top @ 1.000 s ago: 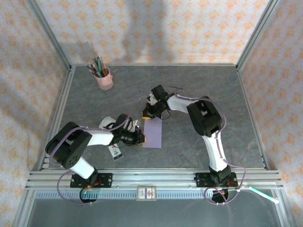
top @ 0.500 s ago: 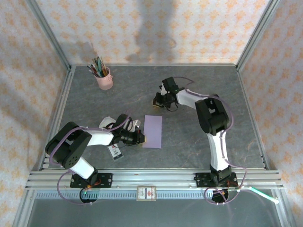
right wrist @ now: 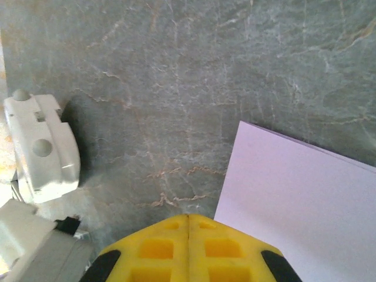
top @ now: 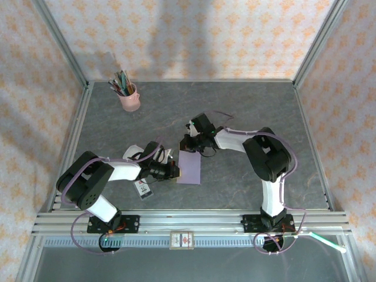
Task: Fold a paper plane with a square sheet of paper (pick it up from the middle)
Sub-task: Hold the square sheet of paper at the center of the table, then first fold the square sheet of paper in half at the center of the table.
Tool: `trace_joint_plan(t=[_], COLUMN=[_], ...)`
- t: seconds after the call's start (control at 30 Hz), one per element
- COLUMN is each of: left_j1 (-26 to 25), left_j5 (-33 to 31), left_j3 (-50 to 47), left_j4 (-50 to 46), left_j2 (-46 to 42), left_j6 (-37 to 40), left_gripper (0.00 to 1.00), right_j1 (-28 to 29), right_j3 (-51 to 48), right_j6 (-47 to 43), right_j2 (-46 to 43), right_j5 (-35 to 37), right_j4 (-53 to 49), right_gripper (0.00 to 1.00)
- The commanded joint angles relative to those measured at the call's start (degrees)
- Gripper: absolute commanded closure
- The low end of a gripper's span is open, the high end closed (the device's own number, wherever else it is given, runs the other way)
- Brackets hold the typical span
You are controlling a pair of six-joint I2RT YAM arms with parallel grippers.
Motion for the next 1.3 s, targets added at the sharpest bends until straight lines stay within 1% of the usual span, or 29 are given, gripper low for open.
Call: trace_joint_plan(t=[0.0,0.1,0.23,0.27,0.5,0.53,0.6,0.67,0.73,0.8,0.9,1.07,1.13,1.27], left_j1=[-0.41,-0.41,-0.42,-0.45,-0.24,-0.03,0.38,0.95,1.43,1.85,2.57,2.75,2.63,2.21], left_j5=[-7.54,-7.54,-6.91,-6.27,-4.69,-4.28,-3.62,-3.24,-3.32,-3.32,-2.64,-0.1,0.21,0.59], left_j3=[-2.58,-2.26,-0.96,-0.61,5.36,6.35,7.74,9.04,10.26,11.2,11.73,10.82,8.71,5.81], left_j4=[-10.94,-11.14,-11.14,-10.77,-11.93,-11.69,-11.0,-10.44,-10.56,-10.7,-9.44,-6.21,-4.59,-4.67], left_j2=[3.21,2.75,1.48,1.11,-4.61,-5.02,-4.91,-3.67,-1.76,0.06,2.4,5.76,5.06,3.93], left_j6=[0.88,0.8,0.31,0.22,0.35,0.29,0.01,-0.04,0.54,1.33,1.74,0.88,0.19,0.48], left_gripper=[1.0,1.0,1.0,0.98,0.76,0.74,0.74,0.76,0.85,0.91,0.96,0.99,0.99,1.0], right_j1=[0.4,0.29,0.14,0.1,-0.25,-0.34,-0.34,-0.34,-0.36,-0.34,-0.34,-0.34,-0.34,-0.34], right_j3=[0.11,-0.5,-1.96,-2.32,-4.0,-4.19,-4.46,-4.55,-4.64,-4.82,-4.9,-5.86,-6.13,-6.15], right_j6=[0.87,-0.14,-1.25,-1.54,-3.99,-4.1,-4.1,-4.09,-4.0,-4.1,-3.97,-3.42,-3.02,-2.36], right_j2=[2.03,3.2,4.33,4.34,3.89,3.86,3.88,3.88,3.57,3.23,3.02,2.82,2.71,2.9], right_j5=[-0.76,1.01,1.37,1.67,3.74,3.81,3.86,3.99,4.19,4.38,4.43,4.89,5.32,5.68], right_j4=[2.37,1.07,0.49,0.12,-2.16,-2.11,-2.03,-2.19,-2.37,-2.56,-2.64,-2.22,-2.07,-2.2], right_gripper=[0.97,0.97,0.97,0.98,0.98,0.98,0.98,0.98,0.98,0.98,0.98,0.98,0.98,0.98])
